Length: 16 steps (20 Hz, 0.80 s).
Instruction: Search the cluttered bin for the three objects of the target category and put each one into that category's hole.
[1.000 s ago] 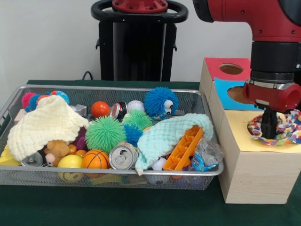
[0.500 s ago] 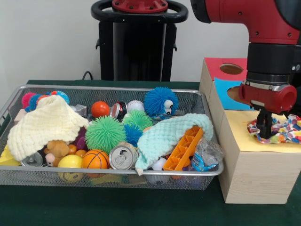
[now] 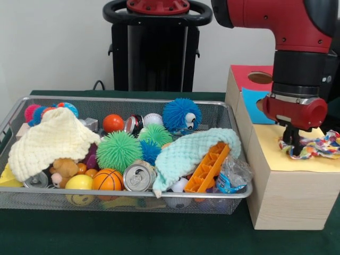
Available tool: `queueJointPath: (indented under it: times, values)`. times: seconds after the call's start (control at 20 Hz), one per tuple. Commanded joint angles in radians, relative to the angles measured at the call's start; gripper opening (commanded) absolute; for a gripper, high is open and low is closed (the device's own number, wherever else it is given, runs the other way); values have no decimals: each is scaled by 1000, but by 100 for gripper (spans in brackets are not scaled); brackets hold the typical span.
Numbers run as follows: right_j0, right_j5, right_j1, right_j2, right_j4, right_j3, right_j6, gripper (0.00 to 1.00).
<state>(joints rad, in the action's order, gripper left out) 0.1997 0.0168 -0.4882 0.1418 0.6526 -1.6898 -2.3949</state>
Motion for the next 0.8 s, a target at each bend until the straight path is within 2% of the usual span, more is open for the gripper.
queueJointPath:
  times: [0.05,0.35,0.8]
  values:
    - [-126,-142,29,-119,-105,-187,-204,0]
    - [-163,-189,35,-159,-147,-193,-225,0]
    - [-269,-284,60,-283,-248,-195,-256,0]
